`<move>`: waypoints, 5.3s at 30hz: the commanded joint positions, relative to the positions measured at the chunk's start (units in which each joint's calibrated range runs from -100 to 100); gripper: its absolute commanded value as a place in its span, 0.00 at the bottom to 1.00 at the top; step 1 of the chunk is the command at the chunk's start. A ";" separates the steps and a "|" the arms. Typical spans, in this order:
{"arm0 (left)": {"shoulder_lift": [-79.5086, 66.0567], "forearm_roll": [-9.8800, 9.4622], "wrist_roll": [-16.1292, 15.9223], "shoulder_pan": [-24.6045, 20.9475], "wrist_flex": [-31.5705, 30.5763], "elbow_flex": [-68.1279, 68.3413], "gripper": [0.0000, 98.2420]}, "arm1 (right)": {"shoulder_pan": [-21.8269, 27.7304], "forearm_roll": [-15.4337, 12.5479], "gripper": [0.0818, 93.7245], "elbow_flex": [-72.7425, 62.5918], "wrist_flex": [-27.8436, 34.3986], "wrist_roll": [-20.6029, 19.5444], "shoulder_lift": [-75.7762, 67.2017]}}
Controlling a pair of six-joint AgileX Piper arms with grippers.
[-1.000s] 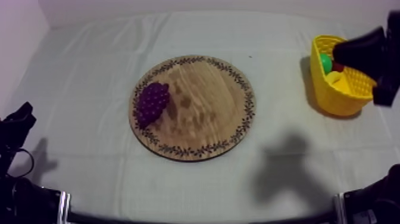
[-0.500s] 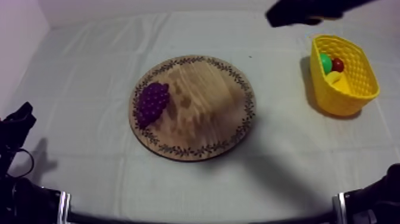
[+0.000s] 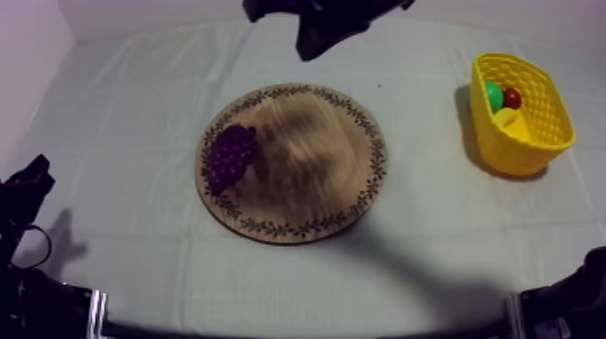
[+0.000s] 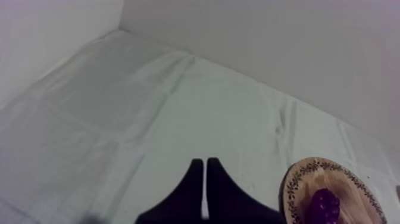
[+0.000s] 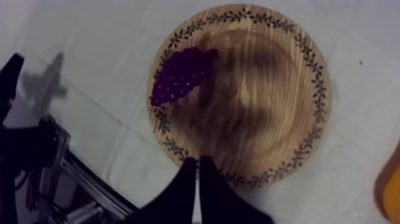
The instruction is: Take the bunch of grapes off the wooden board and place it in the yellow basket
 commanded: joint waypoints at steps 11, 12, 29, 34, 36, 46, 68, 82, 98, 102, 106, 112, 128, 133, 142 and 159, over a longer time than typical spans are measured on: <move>0.02 0.01 0.00 0.02 -0.01 -0.04 0.00 | -1.52 -0.35 0.02 -18.41 2.86 -8.66 18.49; 0.02 0.01 0.00 0.02 -0.01 -0.04 0.00 | -1.52 -0.42 0.03 -19.21 3.00 -8.96 19.32; 0.02 0.01 0.00 0.02 -0.01 -0.04 0.00 | -0.86 -1.82 0.57 -20.55 4.06 -11.81 21.85; 0.02 0.01 0.00 0.02 -0.01 -0.04 0.00 | -1.10 -2.45 0.62 -21.21 4.04 -12.60 23.79; 0.02 0.01 0.00 0.02 -0.01 -0.04 0.00 | -1.32 -2.69 0.63 -21.37 4.01 -13.03 25.17; 0.02 0.01 0.00 0.02 -0.01 -0.04 0.00 | -2.36 -4.29 0.66 -24.40 3.73 -14.32 34.98; 0.02 0.01 0.00 0.02 -0.01 -0.04 0.00 | -2.25 -4.55 0.66 -41.50 3.93 -16.08 50.90; 0.02 0.01 0.00 0.02 -0.01 -0.04 0.00 | -2.17 -3.92 0.57 -45.09 4.06 -16.14 55.65; 0.02 0.01 0.00 0.02 -0.01 -0.04 0.00 | -2.16 -2.85 0.37 -41.10 4.06 -15.27 51.63; 0.02 0.01 0.00 0.02 -0.01 -0.04 0.00 | -1.94 -2.78 0.37 -38.98 4.06 -14.21 46.00; 0.02 0.01 0.00 0.02 -0.01 -0.04 0.00 | -1.55 -2.42 0.37 -37.28 4.10 -12.83 39.75; 0.02 0.01 0.00 0.02 -0.01 -0.04 0.00 | -0.44 -1.63 0.37 -34.73 4.14 -10.67 31.39; 0.02 0.01 0.00 0.02 -0.01 -0.04 0.00 | 8.37 1.12 0.39 -14.88 4.14 -5.18 16.13; 0.02 0.01 0.00 0.02 -0.01 -0.04 0.00 | 14.13 2.28 0.39 -6.87 4.10 -2.72 11.54; 0.02 0.01 0.00 0.02 -0.01 -0.04 0.00 | 24.15 4.54 0.40 5.18 3.91 1.53 3.86; 0.02 0.01 0.00 0.02 -0.01 -0.04 0.00 | 35.98 7.77 0.42 17.33 2.07 6.39 -0.97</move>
